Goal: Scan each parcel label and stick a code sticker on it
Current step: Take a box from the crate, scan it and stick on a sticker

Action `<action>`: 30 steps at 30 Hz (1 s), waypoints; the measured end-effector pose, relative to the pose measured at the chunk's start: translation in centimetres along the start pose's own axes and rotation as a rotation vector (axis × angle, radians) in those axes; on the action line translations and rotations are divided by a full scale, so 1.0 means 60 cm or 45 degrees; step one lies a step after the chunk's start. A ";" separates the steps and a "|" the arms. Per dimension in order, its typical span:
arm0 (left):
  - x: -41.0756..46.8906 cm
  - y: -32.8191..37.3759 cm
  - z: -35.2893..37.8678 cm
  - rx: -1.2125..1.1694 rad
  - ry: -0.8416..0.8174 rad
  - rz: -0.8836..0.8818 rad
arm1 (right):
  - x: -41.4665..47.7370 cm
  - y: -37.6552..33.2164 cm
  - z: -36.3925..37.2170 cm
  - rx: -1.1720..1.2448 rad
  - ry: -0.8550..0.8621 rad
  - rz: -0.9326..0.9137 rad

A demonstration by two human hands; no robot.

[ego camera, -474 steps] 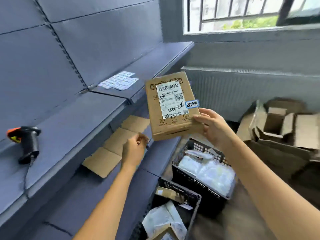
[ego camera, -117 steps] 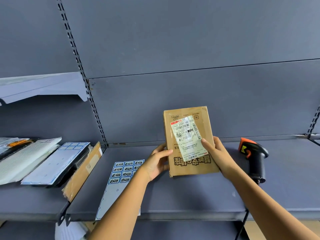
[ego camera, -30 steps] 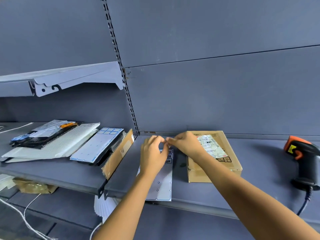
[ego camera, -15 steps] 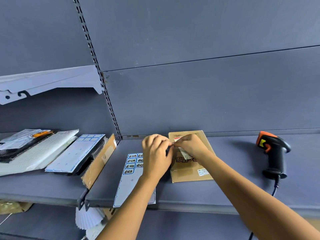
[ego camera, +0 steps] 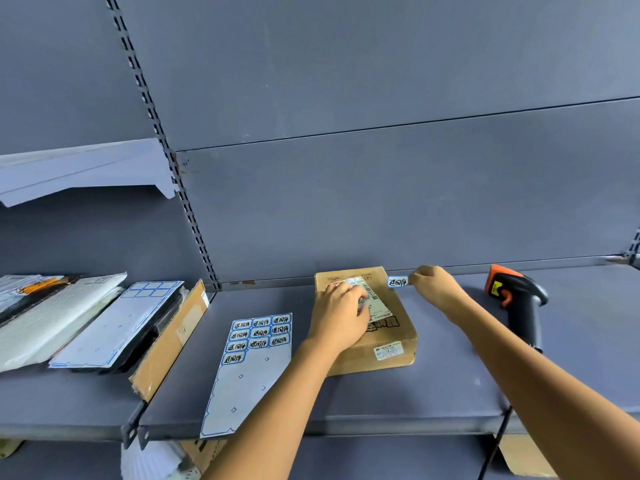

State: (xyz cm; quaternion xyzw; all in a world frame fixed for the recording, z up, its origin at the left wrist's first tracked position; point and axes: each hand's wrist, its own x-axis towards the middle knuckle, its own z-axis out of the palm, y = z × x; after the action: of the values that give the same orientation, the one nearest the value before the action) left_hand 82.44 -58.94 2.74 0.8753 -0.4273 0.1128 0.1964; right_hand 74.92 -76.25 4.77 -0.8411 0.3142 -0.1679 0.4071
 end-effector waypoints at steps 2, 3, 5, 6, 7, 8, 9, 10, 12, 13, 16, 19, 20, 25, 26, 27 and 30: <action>0.010 0.009 -0.001 0.005 -0.096 -0.014 | -0.002 -0.001 -0.003 -0.042 -0.048 0.004; 0.014 0.013 -0.001 0.027 -0.127 -0.015 | -0.002 -0.003 -0.004 -0.054 -0.068 0.006; 0.020 0.019 -0.001 0.098 -0.177 0.003 | 0.000 -0.008 -0.004 -0.071 -0.107 0.006; 0.021 0.020 0.000 0.136 -0.191 0.015 | 0.001 -0.008 -0.003 -0.077 -0.126 0.004; 0.021 0.020 0.002 0.177 -0.195 0.027 | 0.003 -0.009 -0.001 -0.084 -0.140 0.005; 0.020 0.019 0.005 0.208 -0.190 0.036 | 0.006 -0.008 0.000 -0.097 -0.147 0.004; 0.018 0.018 0.007 0.226 -0.181 0.037 | 0.008 -0.007 0.000 -0.115 -0.155 0.000; 0.016 0.017 0.010 0.233 -0.180 0.030 | 0.012 -0.007 0.001 -0.129 -0.162 -0.007; 0.016 0.016 0.011 0.243 -0.199 0.031 | 0.018 -0.006 0.002 -0.152 -0.186 -0.017; 0.017 0.017 0.011 0.259 -0.214 0.039 | 0.020 -0.005 0.002 -0.165 -0.198 -0.017; 0.019 0.018 0.008 0.295 -0.246 0.067 | 0.025 -0.004 0.005 -0.205 -0.229 -0.023; 0.020 0.020 0.006 0.291 -0.273 0.080 | 0.026 0.000 0.009 -0.212 -0.247 -0.038; 0.020 0.021 0.005 0.285 -0.285 0.084 | 0.027 0.001 0.011 -0.208 -0.248 -0.033; 0.027 0.024 0.004 0.269 -0.363 0.057 | 0.024 0.008 0.014 -0.182 -0.238 0.024; 0.030 0.030 0.003 0.267 -0.374 0.069 | 0.023 0.008 0.014 -0.178 -0.237 0.038; 0.032 0.039 0.003 0.272 -0.377 0.096 | 0.021 0.009 0.014 -0.168 -0.235 0.051; 0.032 0.067 0.012 0.171 -0.349 0.181 | 0.020 0.012 0.013 -0.132 -0.225 0.080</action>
State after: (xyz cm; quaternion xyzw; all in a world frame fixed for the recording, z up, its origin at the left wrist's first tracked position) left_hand 80.43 -62.85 3.81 0.8611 -0.5026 0.0341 0.0689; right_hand 75.93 -76.92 3.78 -0.8623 0.3116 -0.0635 0.3941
